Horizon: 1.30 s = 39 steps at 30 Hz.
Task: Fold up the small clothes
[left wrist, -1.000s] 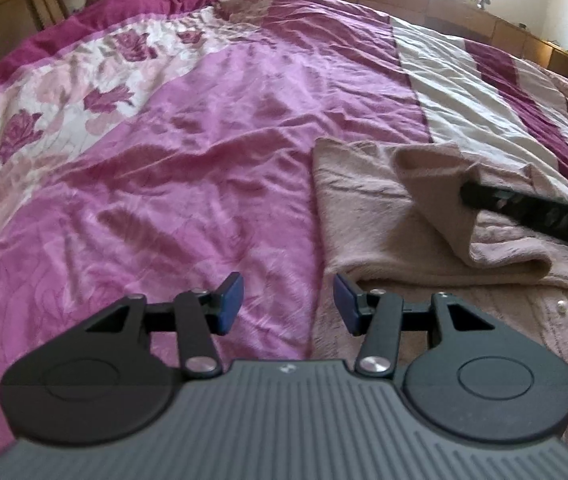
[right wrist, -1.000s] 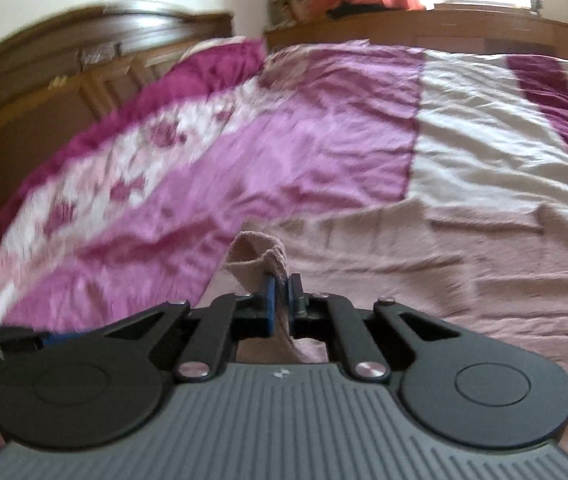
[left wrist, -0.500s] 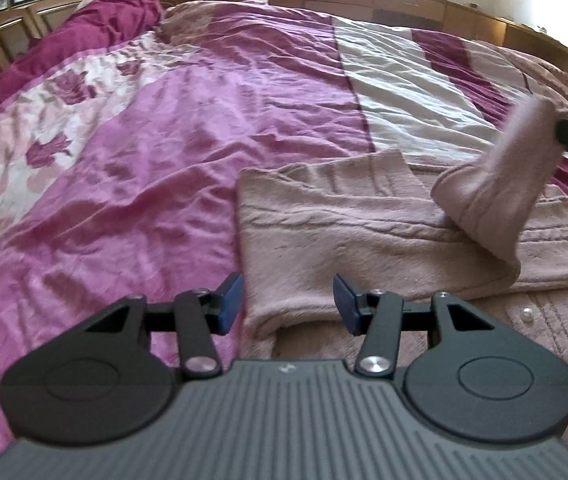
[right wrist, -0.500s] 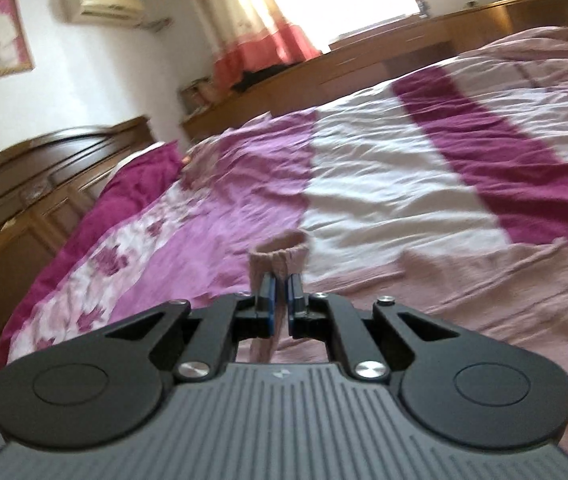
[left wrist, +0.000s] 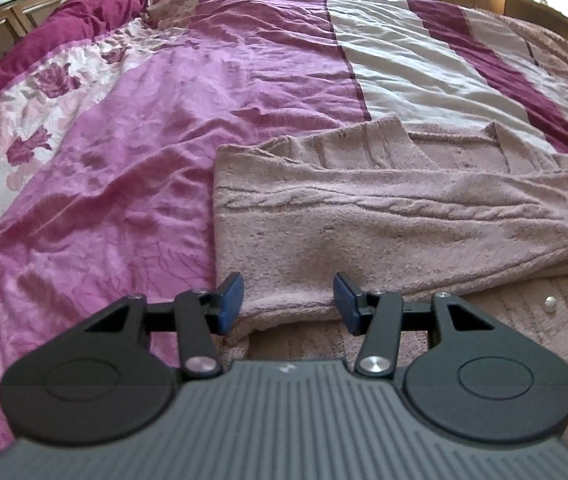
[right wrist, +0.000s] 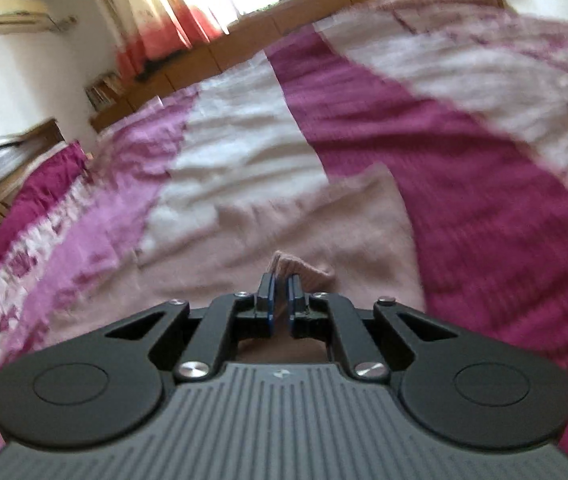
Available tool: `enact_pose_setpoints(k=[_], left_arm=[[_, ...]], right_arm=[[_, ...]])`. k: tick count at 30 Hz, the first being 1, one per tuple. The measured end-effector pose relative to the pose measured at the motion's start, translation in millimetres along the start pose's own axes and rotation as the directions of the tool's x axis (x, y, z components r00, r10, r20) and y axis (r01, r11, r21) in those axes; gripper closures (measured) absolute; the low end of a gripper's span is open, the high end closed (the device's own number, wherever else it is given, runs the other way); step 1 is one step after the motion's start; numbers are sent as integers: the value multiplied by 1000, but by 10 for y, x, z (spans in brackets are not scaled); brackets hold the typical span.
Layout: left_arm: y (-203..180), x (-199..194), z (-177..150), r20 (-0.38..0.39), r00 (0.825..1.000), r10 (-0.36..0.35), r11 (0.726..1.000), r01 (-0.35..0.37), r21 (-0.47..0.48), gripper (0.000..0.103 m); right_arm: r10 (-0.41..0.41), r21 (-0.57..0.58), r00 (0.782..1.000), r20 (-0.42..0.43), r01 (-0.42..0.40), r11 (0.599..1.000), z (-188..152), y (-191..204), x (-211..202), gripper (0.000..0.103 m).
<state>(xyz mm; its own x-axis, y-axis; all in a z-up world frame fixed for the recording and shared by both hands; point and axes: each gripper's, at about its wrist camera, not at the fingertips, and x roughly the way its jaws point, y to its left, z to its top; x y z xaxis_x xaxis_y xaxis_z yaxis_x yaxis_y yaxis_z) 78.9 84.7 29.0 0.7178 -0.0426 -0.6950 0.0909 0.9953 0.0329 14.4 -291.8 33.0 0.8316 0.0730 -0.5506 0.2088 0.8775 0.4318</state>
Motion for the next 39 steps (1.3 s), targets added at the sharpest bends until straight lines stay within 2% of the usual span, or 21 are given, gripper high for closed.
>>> enact_pose_setpoints(k=[2,5,7,10,13,17,18,19,20,21,22,26,31,33,34,36,39], left_arm=[[-20,13,6,-2,1000,4,1000,-4,10,51],[-37,25,10,-6,1000,6,1000,-6,12,51],[-45,26,9,-7,1000,7,1000,-7,12,51],[-53,38,9,-8,1000,11,1000,-10,12,51],[-62,52,2,-9,1000,13,1000,-13,10,51],[-77,72,-21,-9,1000,20,1000,-20,9,52],[-84,74,-27,-8,1000,22,1000,-22,10,52],[-87,76,-31,-6,1000,24,1000,-24,12,52],[-90,79,-34,-5,1000,26,1000,-26,14,52],[-91,81,-39,-3,1000,27,999,-27,16,52],[-94,82,-44,-2,1000,28,999,-28,17,52],[-93,94,-60,1,1000,29,1000,-29,9,52],[-105,101,-72,3,999,35,999,-35,17,51],[-99,98,-77,5,999,33,999,-33,19,51],[-105,97,-77,5,999,32,999,-32,17,51],[-103,97,-79,6,1000,30,999,-30,14,51],[-98,98,-81,6,1000,31,999,-31,14,51]], right_arm=[[-18,9,999,-46,18,1000,-59,-100,35,87],[-5,34,999,-53,7,999,-89,-162,4,68],[6,41,1000,-30,-5,999,-56,-146,-44,45],[16,38,1000,8,-16,999,59,-64,-87,38],[-1,37,1000,-3,1,999,164,-17,36,38],[-32,-6,997,-67,32,999,162,24,301,39],[-35,-27,997,-76,33,999,144,46,345,43],[-34,-57,996,-78,30,998,132,82,381,60],[-30,-94,996,-84,22,995,122,133,400,70],[-29,-129,996,-87,18,991,115,182,410,85],[-25,-152,996,-85,12,988,114,212,408,88],[-41,-231,999,-10,37,972,162,288,332,89],[-122,-242,992,-23,113,964,157,159,490,88],[-103,-206,994,-23,97,974,157,75,476,87],[-106,-178,994,-20,101,979,173,50,443,80],[-112,-130,994,2,111,985,181,28,325,74],[-71,-137,997,34,75,988,165,116,120,68]])
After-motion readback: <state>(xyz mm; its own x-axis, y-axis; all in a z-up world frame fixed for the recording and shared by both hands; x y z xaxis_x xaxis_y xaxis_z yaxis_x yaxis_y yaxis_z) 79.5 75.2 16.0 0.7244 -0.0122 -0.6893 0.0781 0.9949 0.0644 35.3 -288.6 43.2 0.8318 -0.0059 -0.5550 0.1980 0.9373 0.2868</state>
